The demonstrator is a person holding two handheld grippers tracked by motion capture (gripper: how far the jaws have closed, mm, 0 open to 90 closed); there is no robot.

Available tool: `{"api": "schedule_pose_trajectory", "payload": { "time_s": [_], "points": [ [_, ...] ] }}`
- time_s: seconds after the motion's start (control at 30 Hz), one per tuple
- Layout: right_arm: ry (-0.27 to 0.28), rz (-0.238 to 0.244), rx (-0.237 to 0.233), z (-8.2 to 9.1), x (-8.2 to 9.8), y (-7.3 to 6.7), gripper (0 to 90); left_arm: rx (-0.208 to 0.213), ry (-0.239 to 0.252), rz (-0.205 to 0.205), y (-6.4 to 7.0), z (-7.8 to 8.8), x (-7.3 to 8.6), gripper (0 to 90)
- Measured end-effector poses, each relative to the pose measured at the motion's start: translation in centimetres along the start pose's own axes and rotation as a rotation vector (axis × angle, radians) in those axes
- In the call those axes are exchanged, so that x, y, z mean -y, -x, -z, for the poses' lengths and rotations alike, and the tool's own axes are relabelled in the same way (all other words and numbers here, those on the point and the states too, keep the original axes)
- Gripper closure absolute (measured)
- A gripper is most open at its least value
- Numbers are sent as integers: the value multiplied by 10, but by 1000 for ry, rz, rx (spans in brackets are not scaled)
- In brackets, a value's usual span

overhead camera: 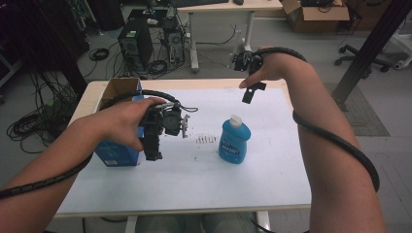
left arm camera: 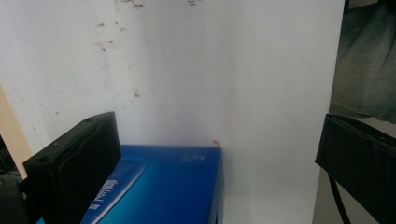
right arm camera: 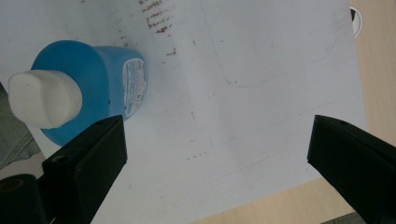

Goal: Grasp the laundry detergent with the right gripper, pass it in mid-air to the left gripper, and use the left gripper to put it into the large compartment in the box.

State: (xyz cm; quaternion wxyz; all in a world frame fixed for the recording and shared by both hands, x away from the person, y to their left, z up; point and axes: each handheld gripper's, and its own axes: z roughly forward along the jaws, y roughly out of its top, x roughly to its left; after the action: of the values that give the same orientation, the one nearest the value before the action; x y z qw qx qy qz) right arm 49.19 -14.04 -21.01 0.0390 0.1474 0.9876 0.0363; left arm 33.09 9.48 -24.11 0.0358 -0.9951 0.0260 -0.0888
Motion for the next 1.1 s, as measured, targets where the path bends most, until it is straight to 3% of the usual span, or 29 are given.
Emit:
{"api": "schedule_pose_trajectory", "payload": {
  "time_s": [0.43,0.83,1.1],
  "points": [
    [-10,-20,-4,-6,13,4,46,6,-7,-3,-2,-3,-2,2],
    [15,-68,-8,-5,49,4,46,8,-11,-4,-4,-3,-3,2],
    [48,-79,-27,-6,70,-7,46,-6,-5,-9,-1,1,-5,2]
  ]
}}
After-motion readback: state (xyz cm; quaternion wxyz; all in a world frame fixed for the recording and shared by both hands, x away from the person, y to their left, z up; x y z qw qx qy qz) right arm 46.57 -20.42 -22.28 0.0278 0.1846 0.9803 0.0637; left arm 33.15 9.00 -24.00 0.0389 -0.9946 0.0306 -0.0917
